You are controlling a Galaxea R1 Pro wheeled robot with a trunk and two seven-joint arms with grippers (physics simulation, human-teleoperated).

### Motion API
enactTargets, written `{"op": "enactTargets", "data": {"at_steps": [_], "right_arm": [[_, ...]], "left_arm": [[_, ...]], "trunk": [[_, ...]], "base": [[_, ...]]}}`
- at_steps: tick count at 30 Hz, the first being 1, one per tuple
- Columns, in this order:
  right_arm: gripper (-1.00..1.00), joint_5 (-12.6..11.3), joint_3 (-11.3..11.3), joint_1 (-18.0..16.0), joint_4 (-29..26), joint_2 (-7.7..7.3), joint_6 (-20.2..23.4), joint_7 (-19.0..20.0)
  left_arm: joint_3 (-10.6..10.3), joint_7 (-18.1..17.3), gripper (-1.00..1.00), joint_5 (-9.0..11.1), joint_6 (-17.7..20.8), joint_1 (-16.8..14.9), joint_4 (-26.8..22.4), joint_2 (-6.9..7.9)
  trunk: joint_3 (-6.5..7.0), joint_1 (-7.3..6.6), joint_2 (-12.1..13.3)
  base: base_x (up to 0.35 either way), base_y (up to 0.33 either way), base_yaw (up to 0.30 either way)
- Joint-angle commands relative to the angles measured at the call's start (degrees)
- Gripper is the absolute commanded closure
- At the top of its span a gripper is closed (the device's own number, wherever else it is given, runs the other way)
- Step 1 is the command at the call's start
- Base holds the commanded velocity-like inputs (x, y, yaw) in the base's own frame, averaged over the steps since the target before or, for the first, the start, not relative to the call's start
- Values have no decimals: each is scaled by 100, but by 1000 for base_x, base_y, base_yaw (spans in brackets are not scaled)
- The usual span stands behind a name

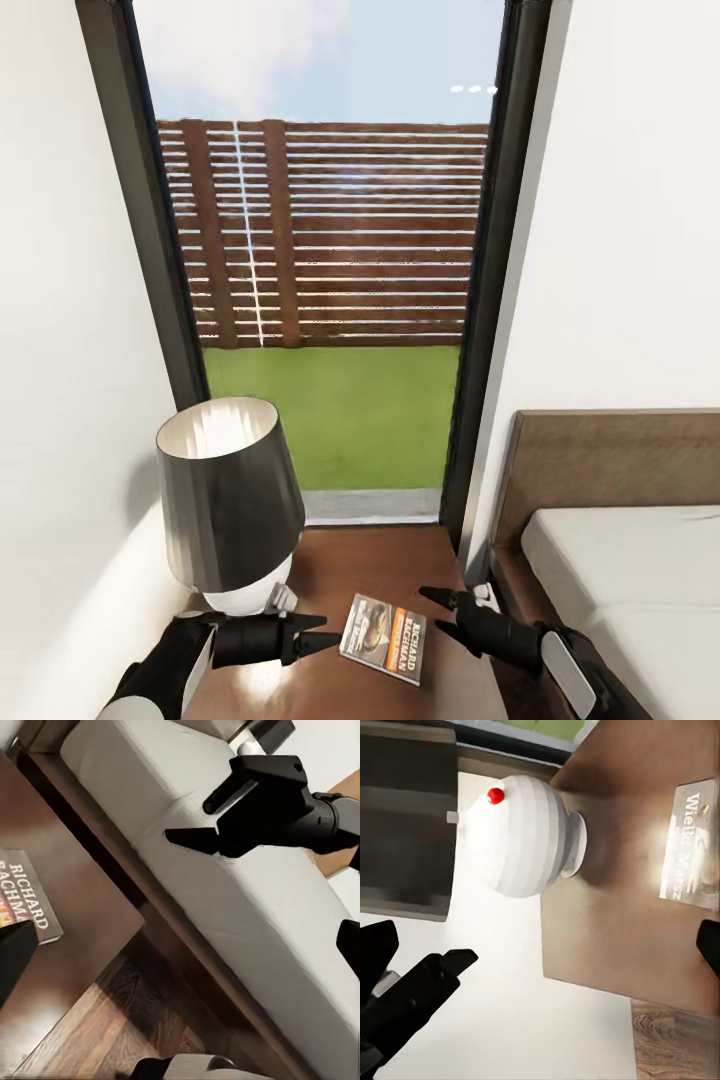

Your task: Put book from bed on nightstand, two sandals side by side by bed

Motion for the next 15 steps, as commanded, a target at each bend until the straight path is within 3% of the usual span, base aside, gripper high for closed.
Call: {"op": "enactTargets", "data": {"at_steps": [1, 3, 4, 6, 10, 15], "right_arm": [[-100, 7, -11, 7, -1, -15, 10, 11], [-100, 24, -14, 15, 2, -111, -58, 11], [-100, 35, -11, 23, 6, -332, -215, 17], [-100, 43, -11, 32, 10, -591, -458, 62], [-100, 55, -10, 43, 146, -1006, -1074, 465], [-100, 212, 8, 49, 1103, -1173, -1976, 1164]], "left_arm": [[48, -27, -100, -63, 53, -3, 39, -9], [48, 20, -100, -70, 40, 3, 110, -3], [48, 154, -100, -74, 13, 11, 189, 3], [48, 375, -100, -76, -40, 18, 273, 7], [48, 827, -100, -77, -295, 23, 589, 9], [47, 1139, -100, -85, -734, 25, 998, 10]], "trunk": [[12, -23, 39], [48, -67, 119], [66, -89, 159], [102, -133, 239], [174, -221, 400], [264, -331, 600]], "base": [[0, 0, 0], [0, 0, 0], [0, 0, 0], [0, 0, 0], [0, 0, 0], [0, 0, 0]]}}
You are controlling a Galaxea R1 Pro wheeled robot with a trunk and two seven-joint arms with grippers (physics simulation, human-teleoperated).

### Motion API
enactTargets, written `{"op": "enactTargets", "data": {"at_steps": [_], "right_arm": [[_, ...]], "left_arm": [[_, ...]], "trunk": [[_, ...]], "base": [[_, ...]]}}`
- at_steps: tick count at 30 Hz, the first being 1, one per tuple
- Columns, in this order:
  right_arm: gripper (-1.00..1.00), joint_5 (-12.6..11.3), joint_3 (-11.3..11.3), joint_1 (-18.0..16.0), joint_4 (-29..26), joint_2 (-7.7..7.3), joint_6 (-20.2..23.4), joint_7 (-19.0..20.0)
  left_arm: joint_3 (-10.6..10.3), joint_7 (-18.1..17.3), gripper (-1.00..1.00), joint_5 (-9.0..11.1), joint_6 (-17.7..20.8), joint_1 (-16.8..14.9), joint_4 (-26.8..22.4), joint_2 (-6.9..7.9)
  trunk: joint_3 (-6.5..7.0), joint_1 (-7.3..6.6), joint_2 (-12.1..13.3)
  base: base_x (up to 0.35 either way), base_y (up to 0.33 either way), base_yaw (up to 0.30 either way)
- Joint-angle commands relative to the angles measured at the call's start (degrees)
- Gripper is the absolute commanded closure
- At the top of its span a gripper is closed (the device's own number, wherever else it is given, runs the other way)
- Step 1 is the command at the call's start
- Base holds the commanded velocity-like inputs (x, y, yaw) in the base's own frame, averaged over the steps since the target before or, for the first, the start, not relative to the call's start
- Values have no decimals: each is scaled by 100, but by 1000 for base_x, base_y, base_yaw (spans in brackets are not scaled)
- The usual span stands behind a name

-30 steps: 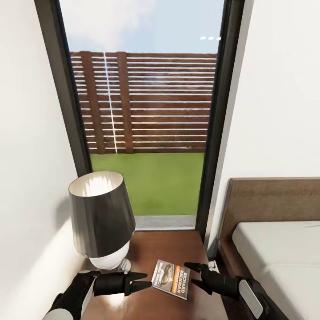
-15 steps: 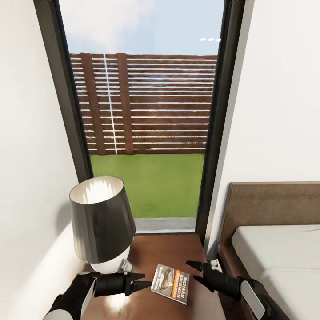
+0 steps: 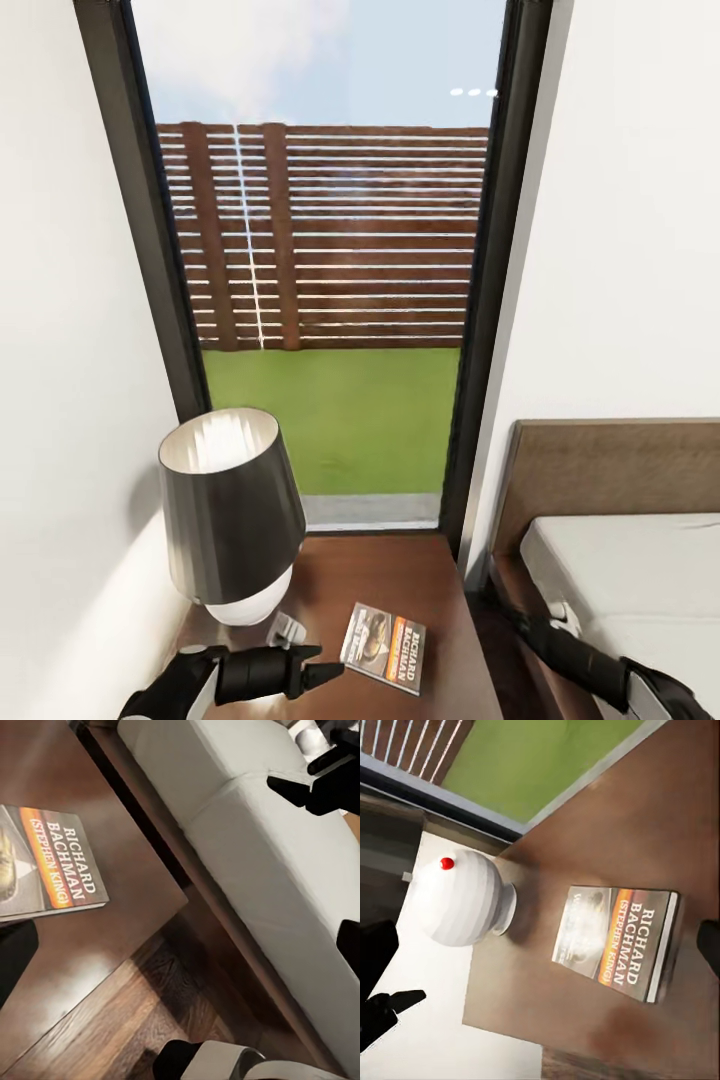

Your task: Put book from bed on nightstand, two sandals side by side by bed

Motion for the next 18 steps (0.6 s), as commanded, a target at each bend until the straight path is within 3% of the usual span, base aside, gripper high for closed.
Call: {"op": "enactTargets", "data": {"at_steps": [1, 3, 5, 7, 10, 13, 18], "right_arm": [[-100, 19, -4, -4, 89, -6, -65, 50], [-100, 424, -1, -3, 333, -19, -576, 181], [-100, 621, 0, -3, 404, -17, -748, 205], [-100, 980, 0, -3, 567, -14, -996, 226], [-100, 1419, 1, -3, 839, -11, -1328, 246], [-100, 1571, 1, -3, 930, -11, -1430, 254], [-100, 1626, 1, -3, 963, -23, -1464, 339]], "left_arm": [[49, -22, -100, -45, 41, -3, 19, -7], [50, 11, -100, -50, -14, -1, 167, -2], [50, 39, -100, -51, -47, 0, 227, -1], [46, 162, -100, -52, -162, 2, 318, 1], [38, 574, -100, -57, -405, 4, 519, -5], [29, 824, -100, -60, -503, 4, 652, -6], [24, 917, -100, -61, -551, 5, 773, -7]], "trunk": [[13, -23, 38], [49, -67, 119], [85, -111, 199], [120, -155, 279], [174, -221, 399], [228, -287, 520], [318, -397, 720]], "base": [[0, 0, 0], [0, 0, 0], [0, 0, 0], [0, 0, 0], [0, 0, 0], [0, 0, 0], [0, 0, 0]]}}
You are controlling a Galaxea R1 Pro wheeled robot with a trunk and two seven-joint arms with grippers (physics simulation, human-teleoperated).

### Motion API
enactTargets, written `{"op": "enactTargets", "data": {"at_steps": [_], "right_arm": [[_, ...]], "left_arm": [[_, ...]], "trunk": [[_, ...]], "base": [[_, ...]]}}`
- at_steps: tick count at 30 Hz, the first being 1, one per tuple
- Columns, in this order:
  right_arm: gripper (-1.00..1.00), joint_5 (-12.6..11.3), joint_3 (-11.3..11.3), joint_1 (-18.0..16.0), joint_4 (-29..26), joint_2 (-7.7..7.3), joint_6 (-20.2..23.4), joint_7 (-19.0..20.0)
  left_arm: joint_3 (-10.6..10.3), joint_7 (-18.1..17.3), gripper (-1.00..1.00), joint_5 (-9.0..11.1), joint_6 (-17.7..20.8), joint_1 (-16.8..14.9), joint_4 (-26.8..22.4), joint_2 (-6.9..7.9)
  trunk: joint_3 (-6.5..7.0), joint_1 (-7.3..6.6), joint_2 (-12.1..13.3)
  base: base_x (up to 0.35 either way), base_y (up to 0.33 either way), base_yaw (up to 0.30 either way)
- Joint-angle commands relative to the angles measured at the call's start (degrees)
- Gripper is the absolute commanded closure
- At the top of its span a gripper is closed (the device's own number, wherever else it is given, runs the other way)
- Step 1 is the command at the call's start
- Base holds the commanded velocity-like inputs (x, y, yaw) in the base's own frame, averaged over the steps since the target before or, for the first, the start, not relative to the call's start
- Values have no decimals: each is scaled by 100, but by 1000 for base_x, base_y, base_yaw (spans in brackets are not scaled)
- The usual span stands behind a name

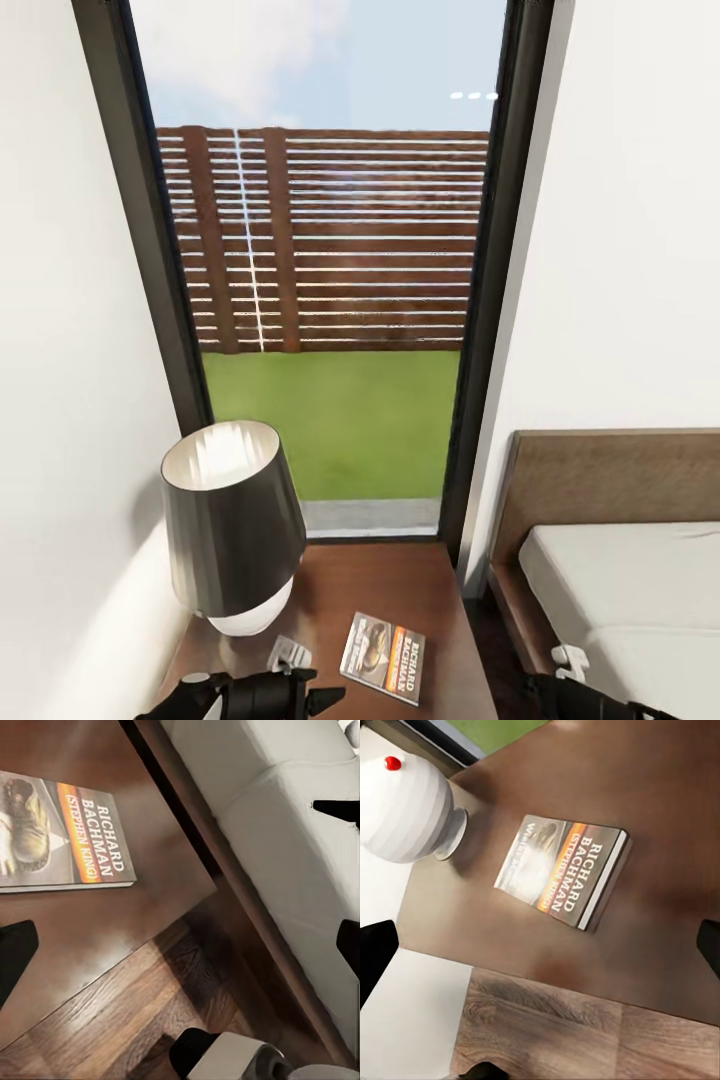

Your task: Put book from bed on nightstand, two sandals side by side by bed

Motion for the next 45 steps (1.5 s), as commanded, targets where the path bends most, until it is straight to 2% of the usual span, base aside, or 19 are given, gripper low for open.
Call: {"op": "enactTargets", "data": {"at_steps": [1, 5, 9, 14, 17, 20, 28, 33, 36, 37, 39, 41, 44, 45], "right_arm": [[-100, -23, -22, -3, 6, 0, 59, 71], [-100, -2, -20, -3, 159, -7, 49, 563], [-100, 9, -20, -3, 771, -8, -200, 936], [-100, 86, -20, -3, 1426, 9, -615, 990], [-100, 404, -19, -3, 1912, 12, -1061, 991], [-100, 687, -20, -3, 2094, 34, -1547, 975], [-100, 769, -20, 48, 2142, 48, -1695, 943], [-100, 771, -20, 292, 2144, 49, -1700, 903], [-100, 772, -20, 352, 2150, 58, -1699, 879], [-100, 772, -20, 357, 2151, 61, -1694, 856], [-100, 772, -20, 368, 2152, 69, -1651, 511], [-100, 766, -20, 372, 2157, 73, -1625, -200], [-100, 764, -20, 392, 2165, 79, -1611, -969], [-100, 764, -20, 411, 2166, 80, -1609, -1059]], "left_arm": [[49, -23, -100, -48, 19, -2, 17, -4], [49, -11, -100, -61, -79, -2, 261, 28], [47, 24, -100, -65, -402, -1, 551, 59], [22, 387, -100, -71, -506, -1, 670, 56], [5, 612, -100, -152, -524, -1, 783, 50], [-2, 691, -100, -276, -534, -1, 890, 49], [-3, 914, -100, -344, -532, 0, 1049, 50], [-11, 1595, -100, -361, -522, 113, 1168, 49], [-19, 2085, -100, -579, -520, 355, 1182, 48], [-19, 2148, -100, -645, -519, 384, 1183, 48], [-17, 2331, -100, -929, -519, 484, 1189, 48], [-15, 2488, -100, -1141, -519, 621, 1193, 48], [-13, 2764, -100, -1251, -514, 790, 1193, 48], [-13, 2831, -100, -1262, -511, 811, 1194, 48]], "trunk": [[12, -23, 38], [84, -111, 199], [156, -199, 359], [246, -309, 560], [300, -375, 680], [353, -441, 801], [497, -616, 1121], [587, -726, 1322], [641, -792, 1442], [659, -814, 1482], [695, -858, 1563], [730, -902, 1643], [784, -968, 1763], [802, -990, 1803]], "base": [[0, 0, 0], [0, 0, 0], [0, 0, 0], [0, 0, 0], [0, 0, 0], [0, 0, 0], [0, 0, 0], [0, 0, 0], [0, 0, 0], [0, 0, 0], [0, 0, 0], [0, 0, 0], [0, 0, 0], [0, 0, 0]]}}
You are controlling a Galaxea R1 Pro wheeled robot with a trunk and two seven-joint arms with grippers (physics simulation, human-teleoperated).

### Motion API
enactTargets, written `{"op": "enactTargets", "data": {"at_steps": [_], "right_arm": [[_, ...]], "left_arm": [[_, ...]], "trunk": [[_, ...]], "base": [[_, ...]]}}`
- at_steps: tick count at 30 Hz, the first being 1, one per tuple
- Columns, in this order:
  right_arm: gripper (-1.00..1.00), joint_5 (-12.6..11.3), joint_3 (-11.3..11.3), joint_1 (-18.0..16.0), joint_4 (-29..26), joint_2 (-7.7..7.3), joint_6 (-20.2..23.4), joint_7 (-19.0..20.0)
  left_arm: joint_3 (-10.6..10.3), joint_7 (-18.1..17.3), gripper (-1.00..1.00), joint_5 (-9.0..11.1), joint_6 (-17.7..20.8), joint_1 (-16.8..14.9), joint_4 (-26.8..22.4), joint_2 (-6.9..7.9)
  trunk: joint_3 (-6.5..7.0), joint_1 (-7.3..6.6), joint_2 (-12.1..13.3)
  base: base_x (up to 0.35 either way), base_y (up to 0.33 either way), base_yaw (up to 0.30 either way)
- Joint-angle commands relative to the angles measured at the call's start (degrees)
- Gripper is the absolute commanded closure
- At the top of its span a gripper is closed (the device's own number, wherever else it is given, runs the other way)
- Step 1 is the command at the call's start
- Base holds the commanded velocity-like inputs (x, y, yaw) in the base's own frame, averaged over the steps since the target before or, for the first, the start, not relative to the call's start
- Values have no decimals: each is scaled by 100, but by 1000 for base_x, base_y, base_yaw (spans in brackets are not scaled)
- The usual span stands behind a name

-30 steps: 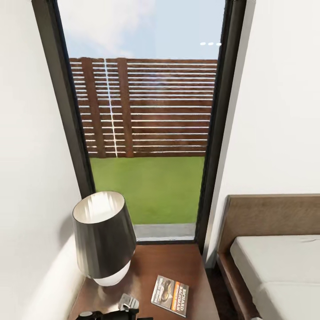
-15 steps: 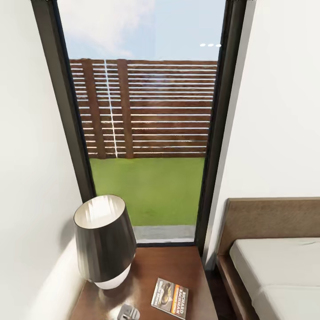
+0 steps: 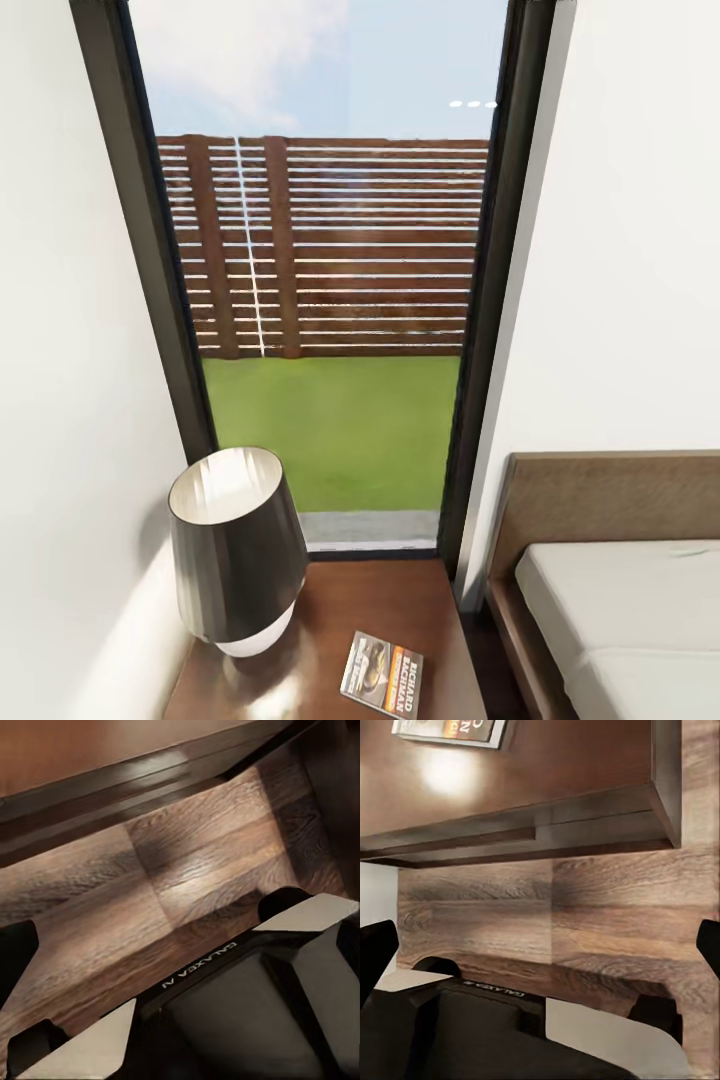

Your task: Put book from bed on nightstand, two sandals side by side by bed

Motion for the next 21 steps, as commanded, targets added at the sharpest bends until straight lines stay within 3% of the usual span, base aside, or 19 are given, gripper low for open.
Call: {"op": "enactTargets", "data": {"at_steps": [1, 3, 6, 21], "right_arm": [[-100, 3, -30, 57, 25, -1, -27, -112], [-100, 2, -26, 219, 19, 0, -26, -276], [-100, 4, -25, 286, 9, 4, -34, -349], [-100, -33, -24, 305, -3, 1, -40, -376]], "left_arm": [[41, 127, -100, -76, -19, 35, -2, 3], [42, 407, -100, -95, -24, 128, -1, 13], [41, 559, -100, -107, -43, 239, -7, 13], [74, 685, -100, -78, -82, 284, -13, 6]], "trunk": [[12, -23, 38], [30, -45, 78], [30, -45, 78], [30, -45, 78]], "base": [[0, 0, 0], [0, 0, 0], [0, 0, 0], [0, 0, 0]]}}
